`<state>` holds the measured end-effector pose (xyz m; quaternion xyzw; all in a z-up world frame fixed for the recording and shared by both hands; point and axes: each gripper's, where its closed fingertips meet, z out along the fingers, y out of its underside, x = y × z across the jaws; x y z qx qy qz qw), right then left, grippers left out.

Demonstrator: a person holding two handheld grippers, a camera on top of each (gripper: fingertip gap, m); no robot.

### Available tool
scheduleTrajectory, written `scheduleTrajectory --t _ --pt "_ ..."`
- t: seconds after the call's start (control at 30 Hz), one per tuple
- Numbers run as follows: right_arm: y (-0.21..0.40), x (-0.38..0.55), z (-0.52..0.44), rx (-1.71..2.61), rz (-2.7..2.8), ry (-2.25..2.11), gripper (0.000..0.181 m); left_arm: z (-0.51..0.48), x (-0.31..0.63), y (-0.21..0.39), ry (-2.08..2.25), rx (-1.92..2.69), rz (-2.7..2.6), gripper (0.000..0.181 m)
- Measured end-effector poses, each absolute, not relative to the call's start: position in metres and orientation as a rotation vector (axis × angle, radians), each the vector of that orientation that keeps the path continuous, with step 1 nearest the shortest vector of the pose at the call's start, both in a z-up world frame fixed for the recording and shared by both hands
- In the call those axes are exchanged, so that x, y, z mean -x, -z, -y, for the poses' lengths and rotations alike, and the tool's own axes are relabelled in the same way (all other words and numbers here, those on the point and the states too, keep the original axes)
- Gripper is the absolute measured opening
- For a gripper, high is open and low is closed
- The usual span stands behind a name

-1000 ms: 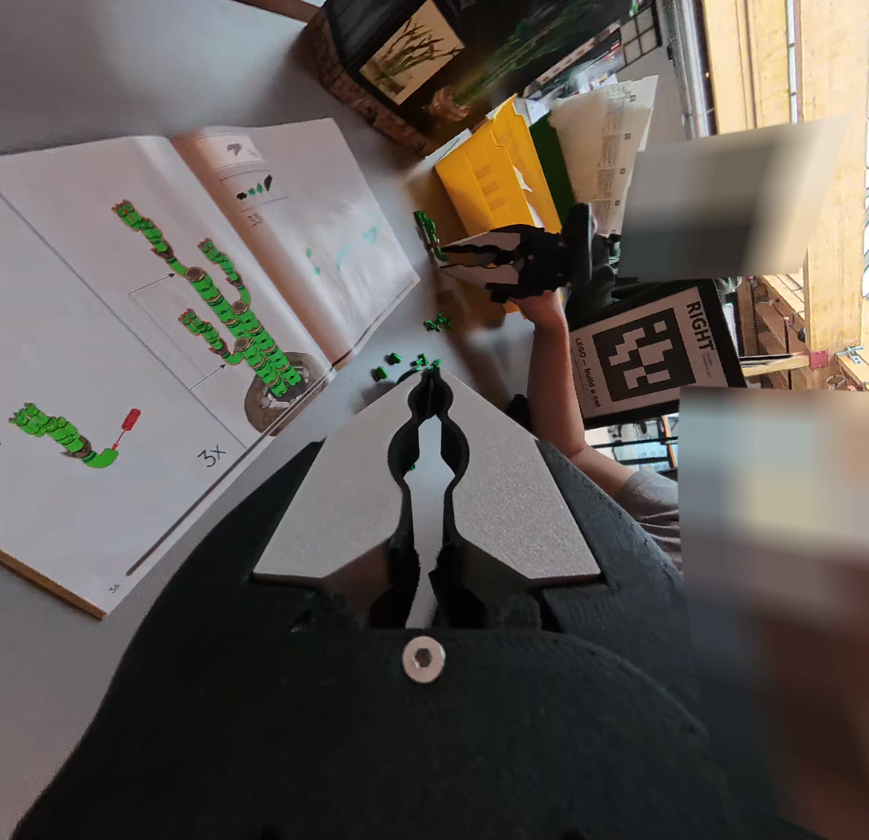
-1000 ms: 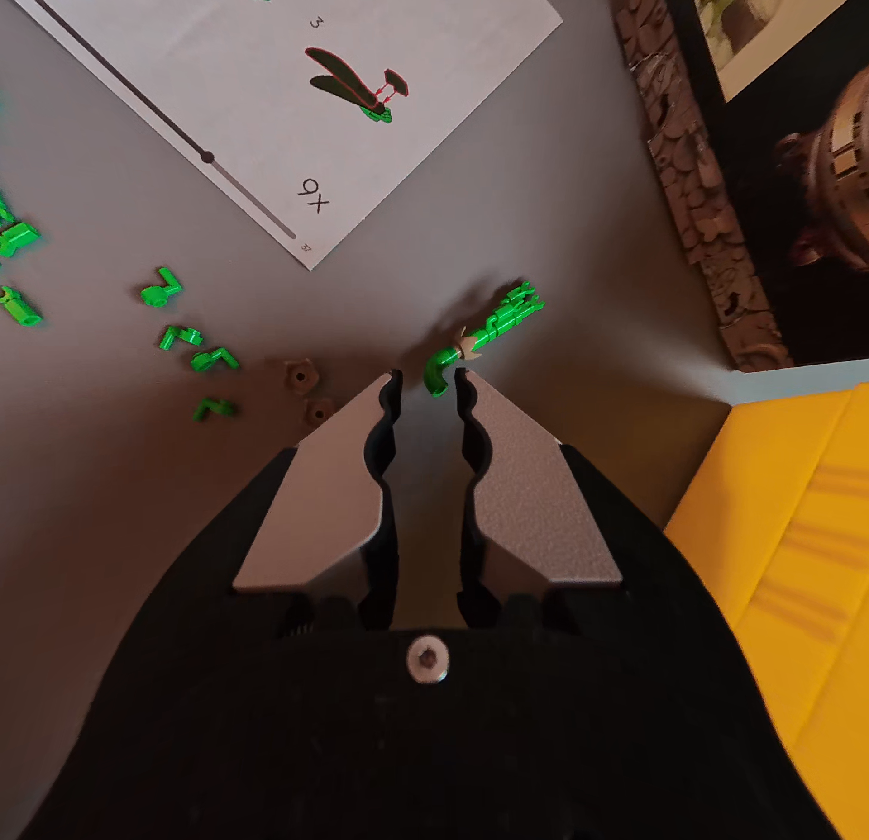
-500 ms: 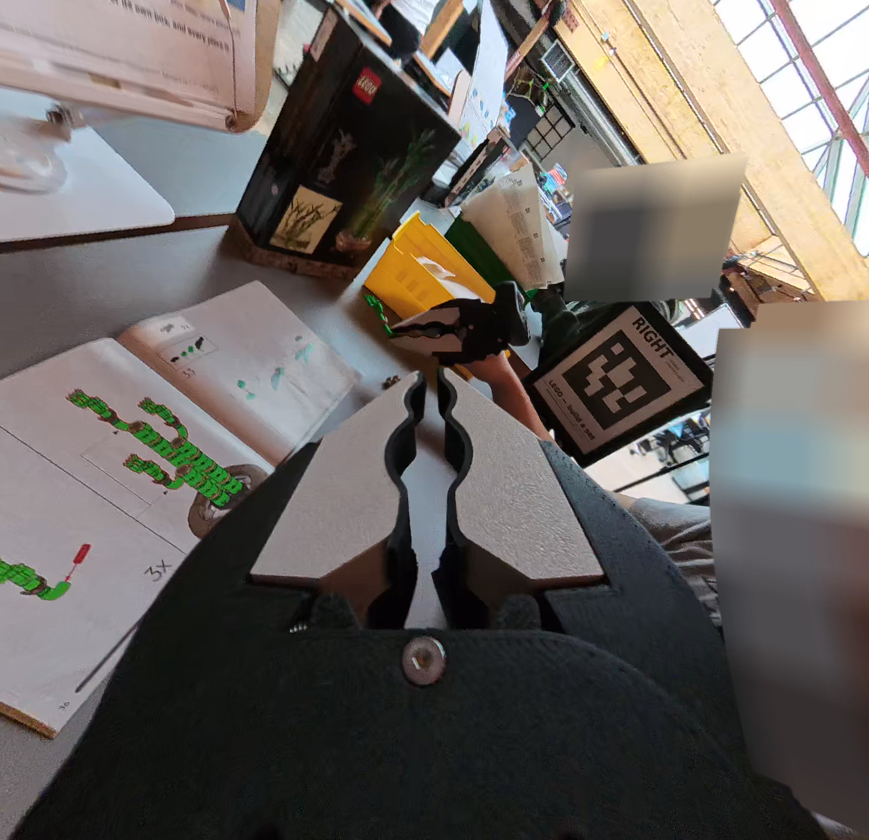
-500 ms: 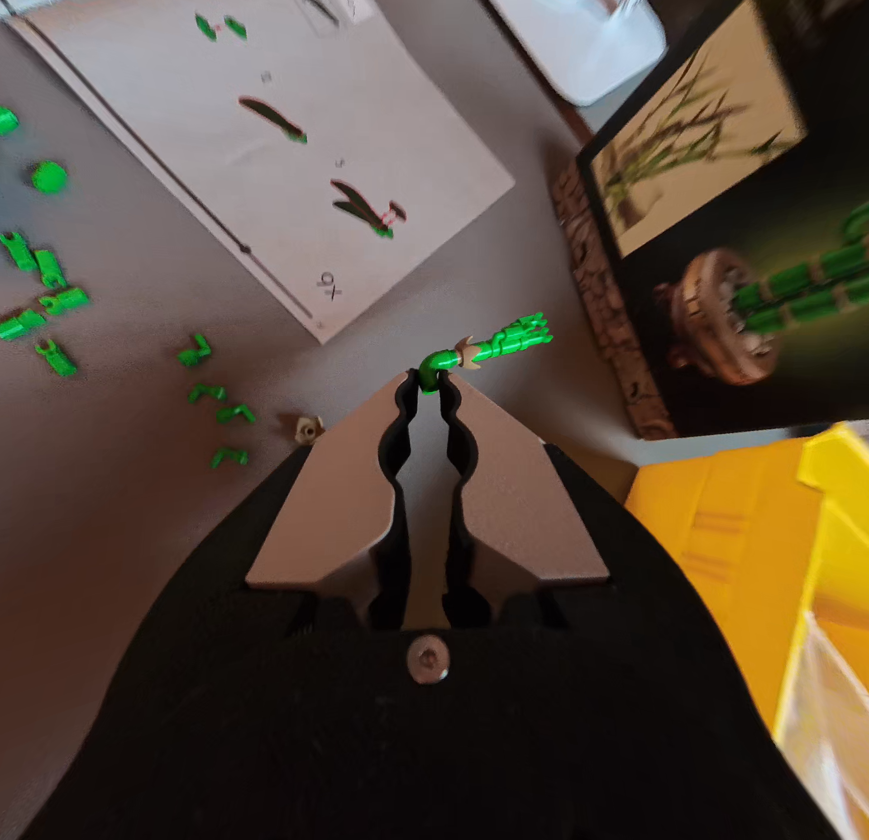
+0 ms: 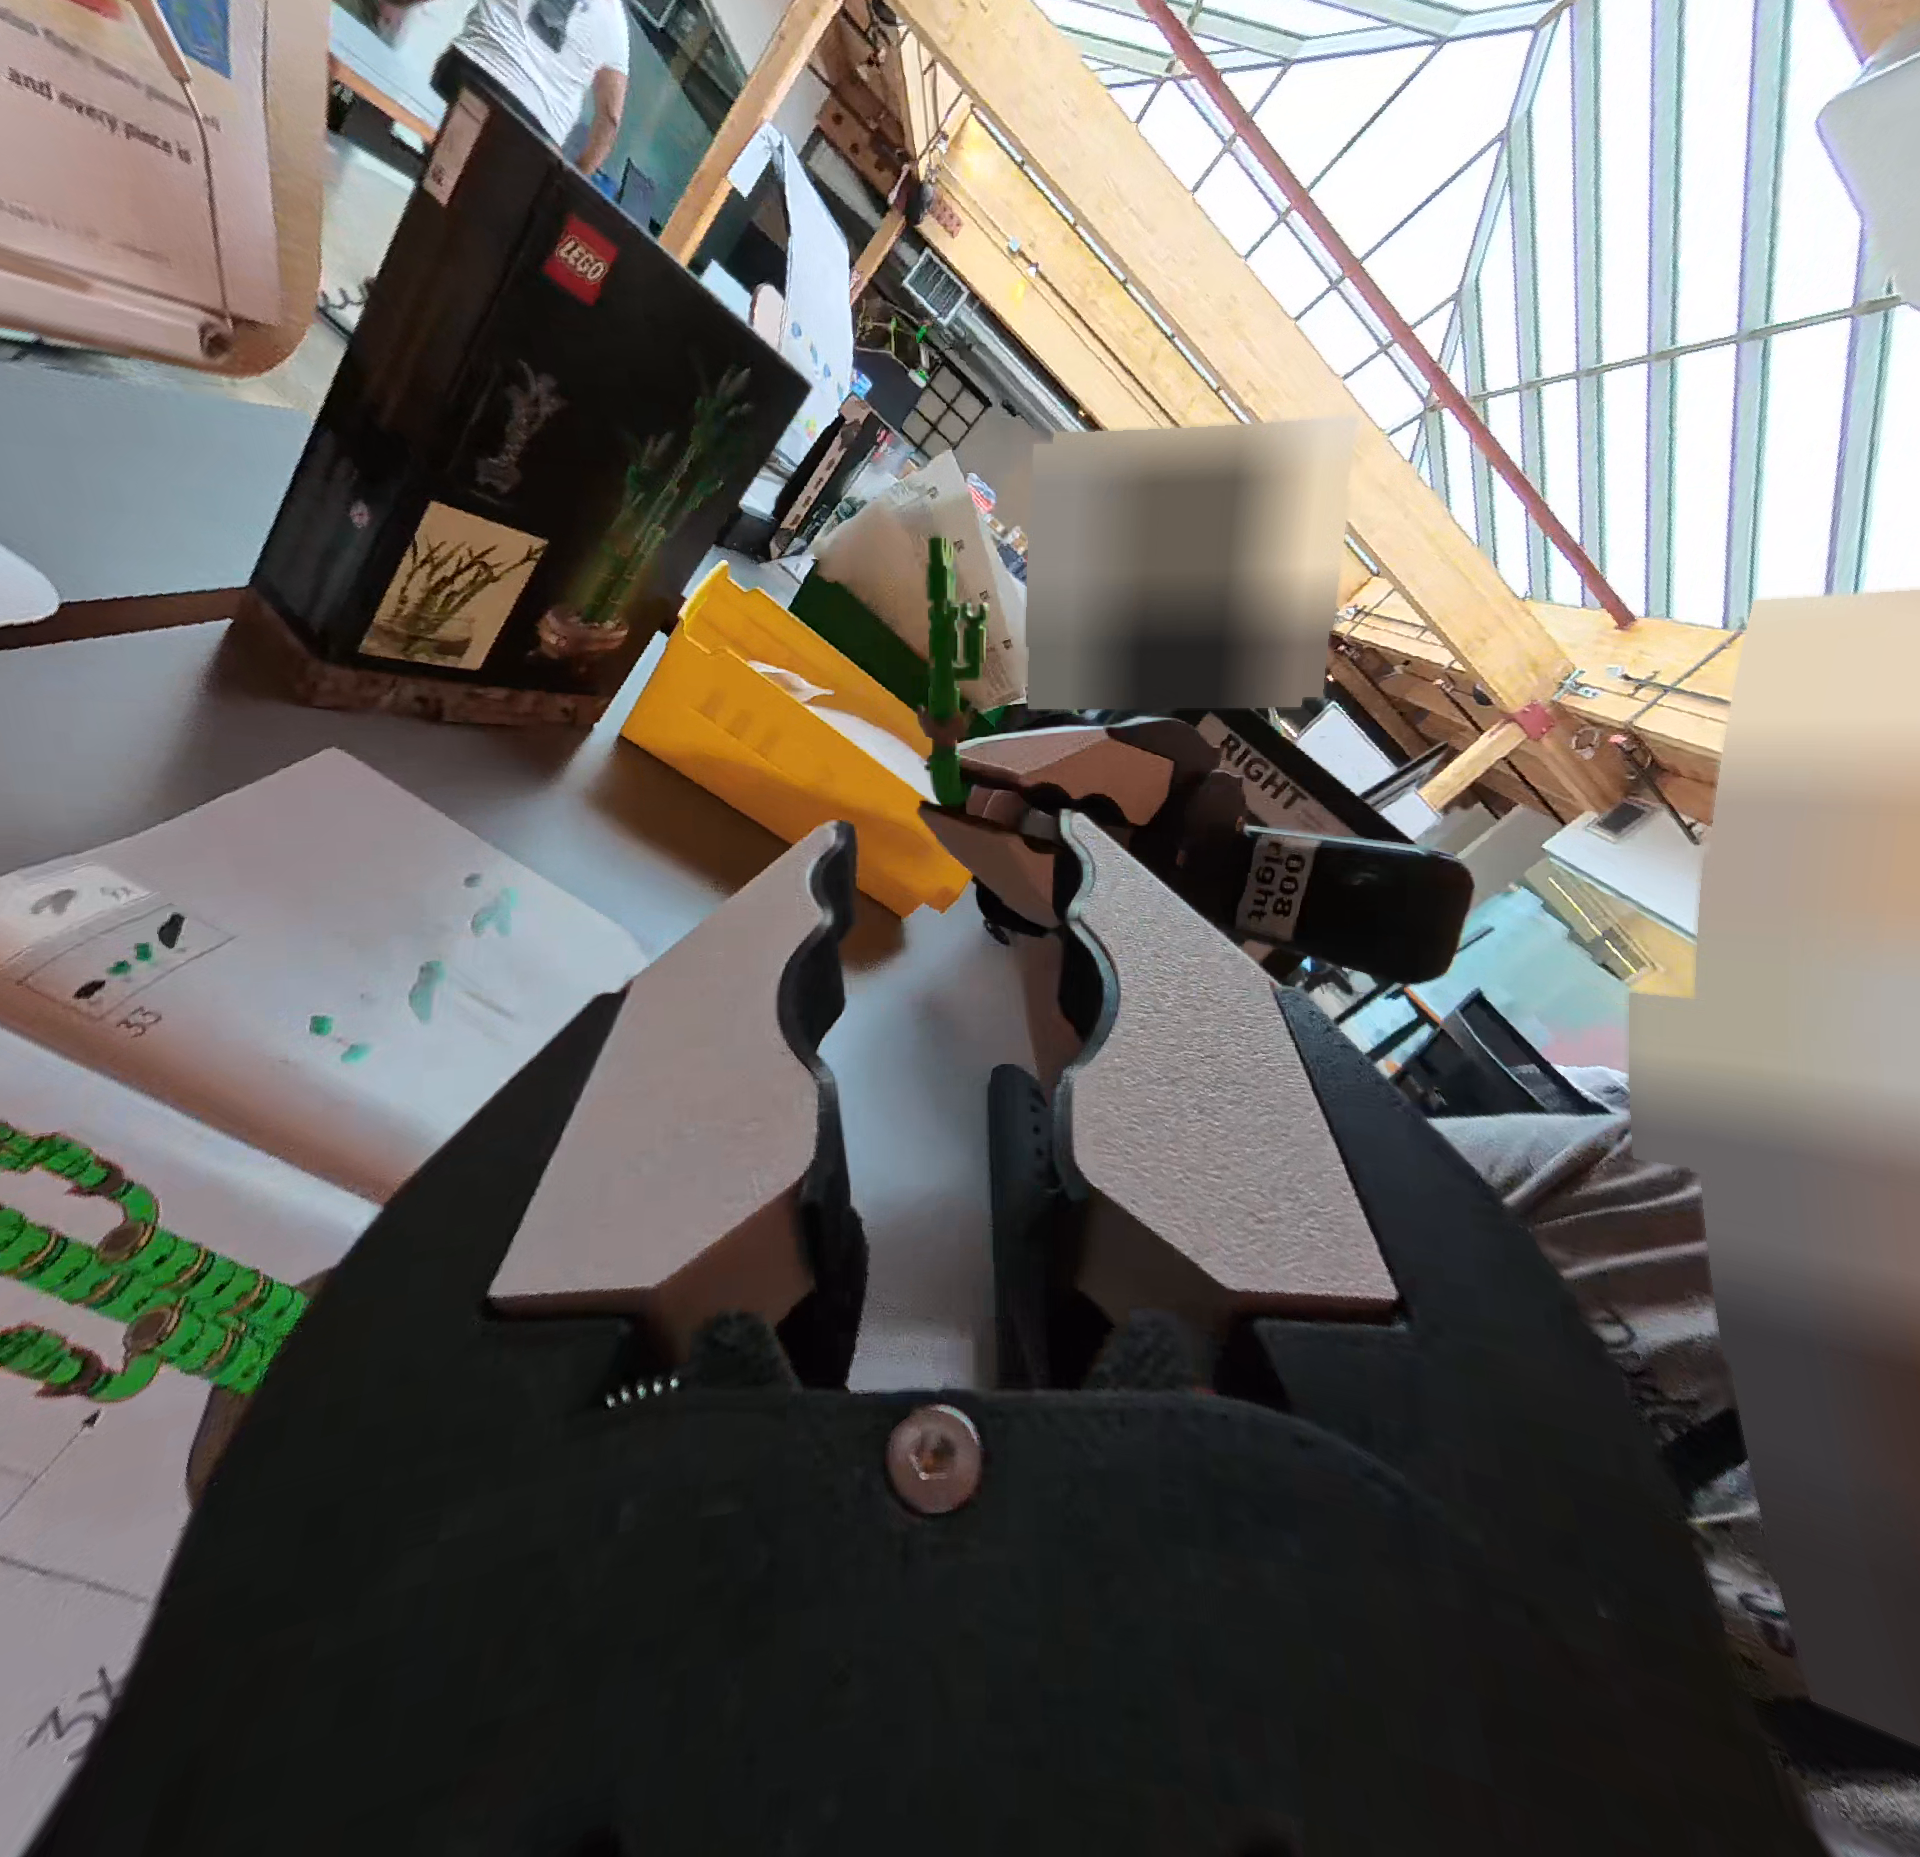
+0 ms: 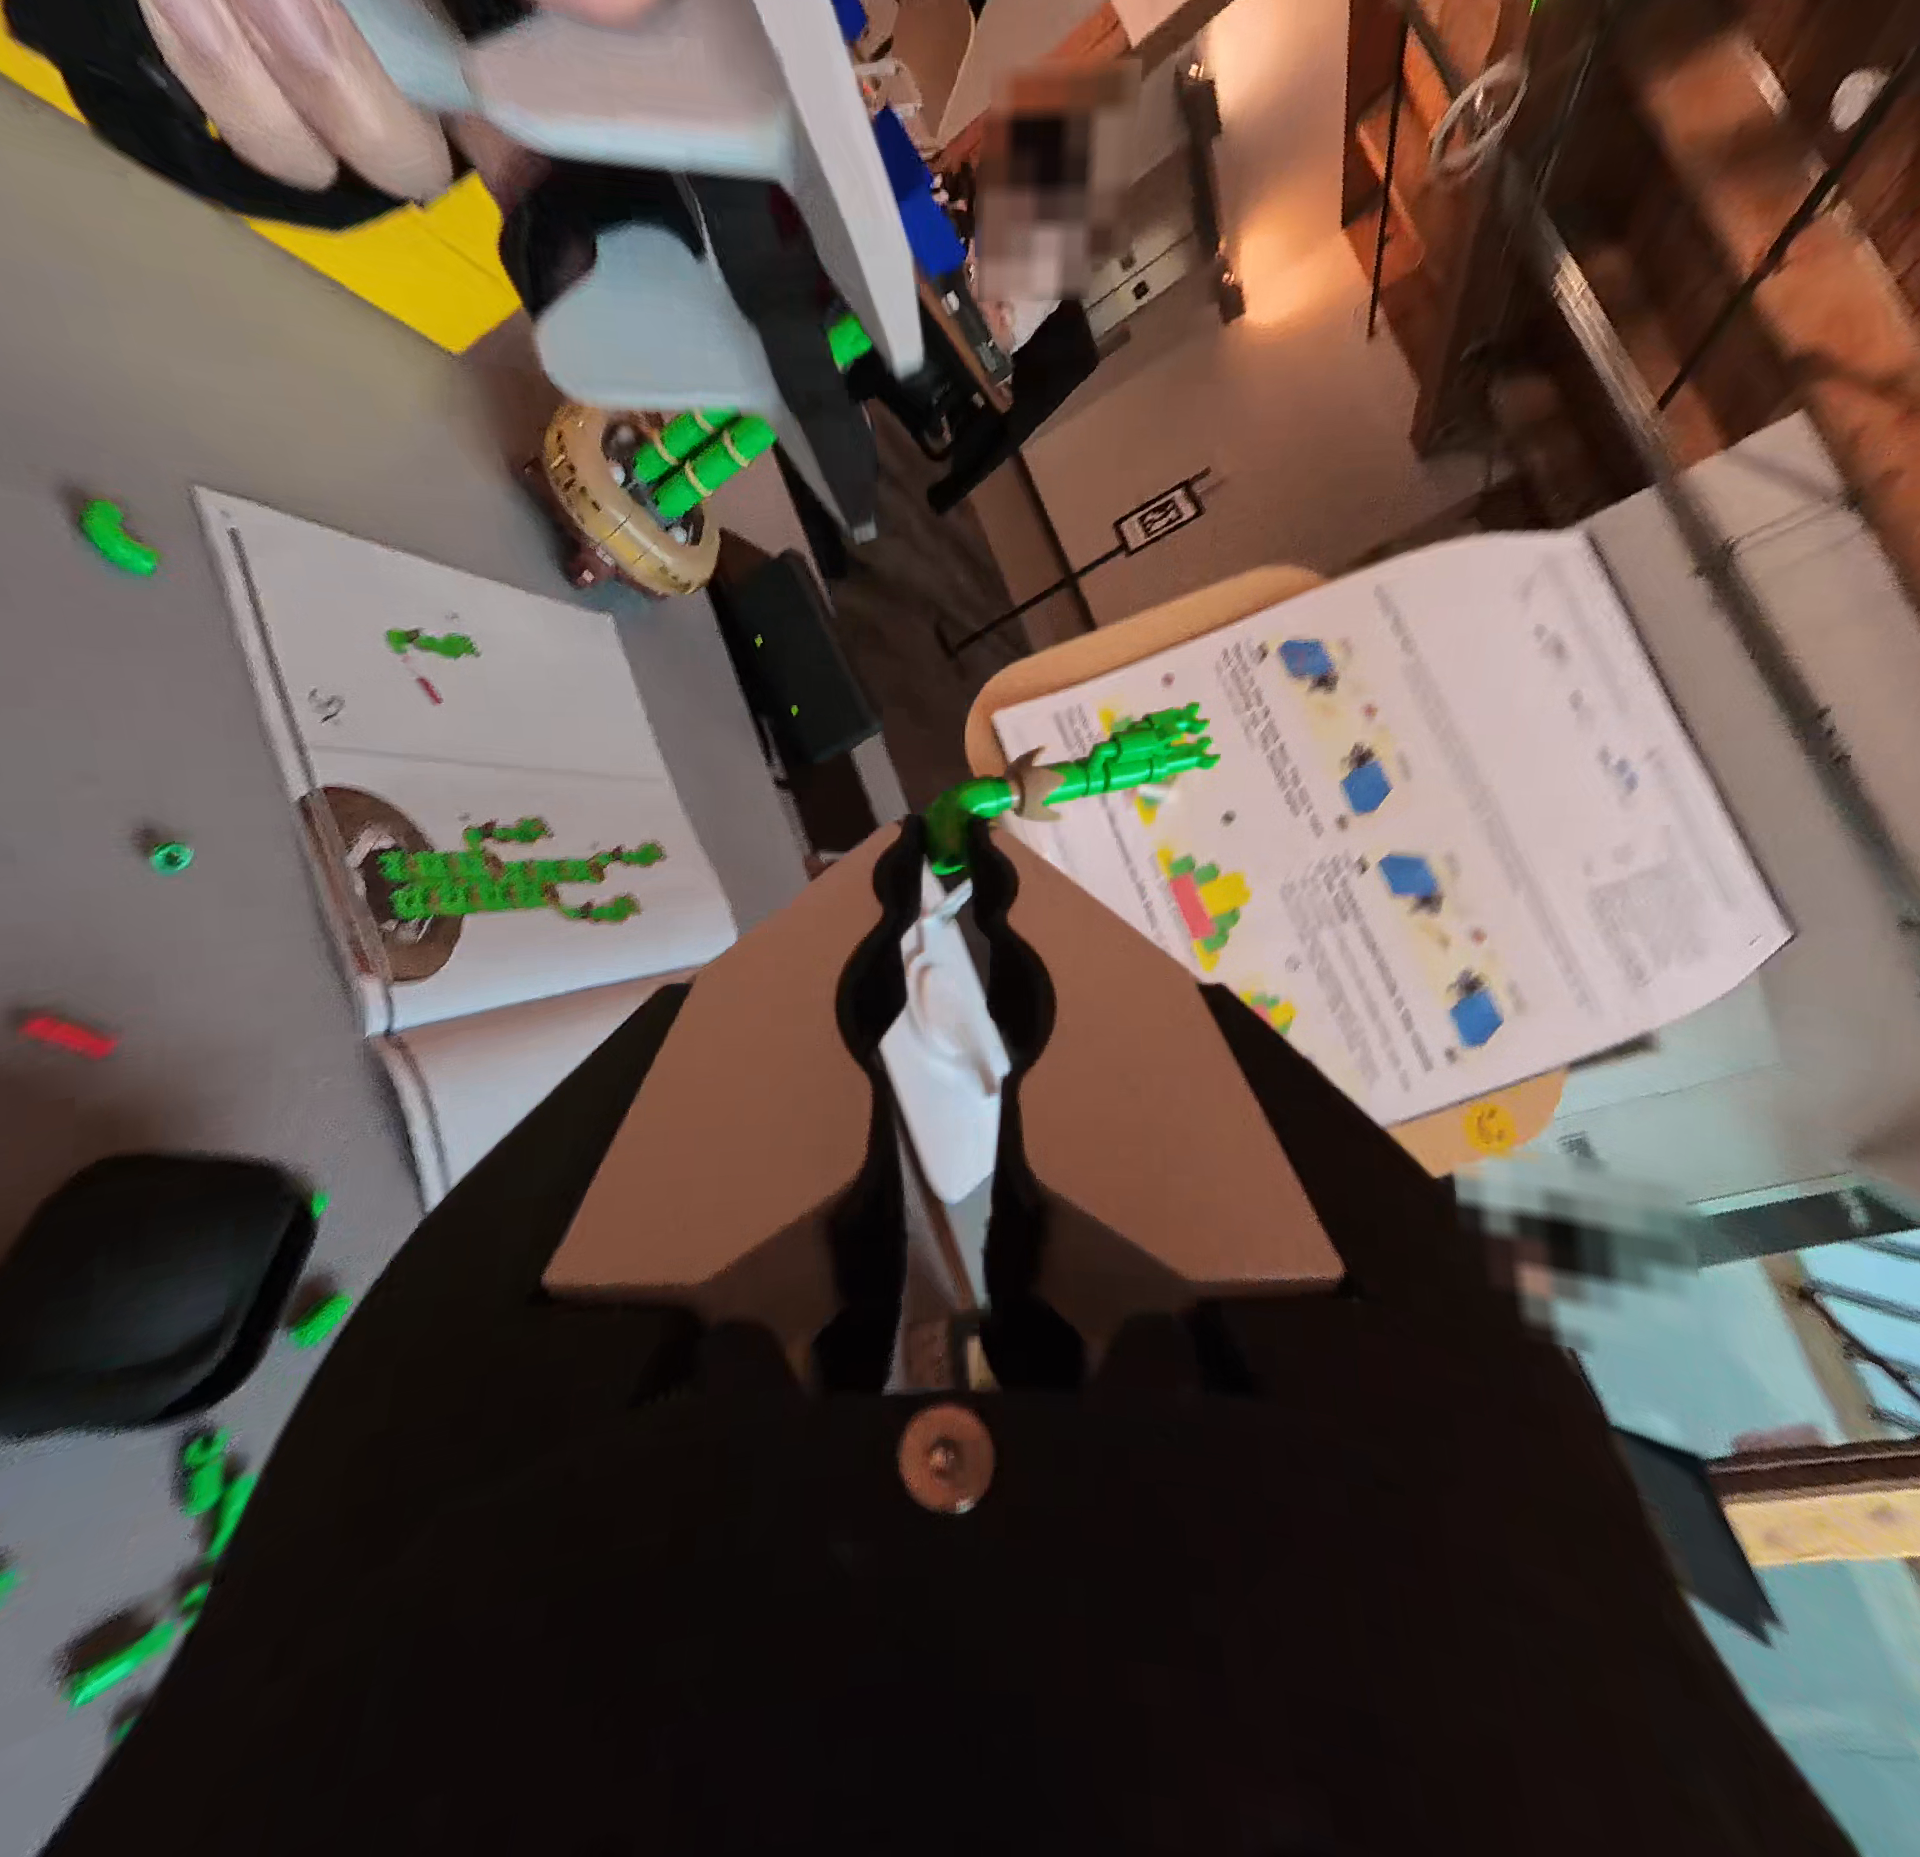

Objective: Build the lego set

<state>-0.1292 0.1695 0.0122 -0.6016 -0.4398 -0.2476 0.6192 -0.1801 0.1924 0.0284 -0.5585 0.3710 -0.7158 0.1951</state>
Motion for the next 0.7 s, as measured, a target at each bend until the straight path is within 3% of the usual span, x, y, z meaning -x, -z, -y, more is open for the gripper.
scheduleTrajectory --t 0.37,0.7 --pt "-0.071 0.163 -0.184 1.255 0.888 0.351 0.006 -0.219 0.190 -0.057 1.889 1.450 -0.903 0.031" --pt "-0.088 0.108 -0.163 1.221 0.790 0.337 0.006 -0.194 0.194 -0.095 1.819 1.273 -1.067 0.029"
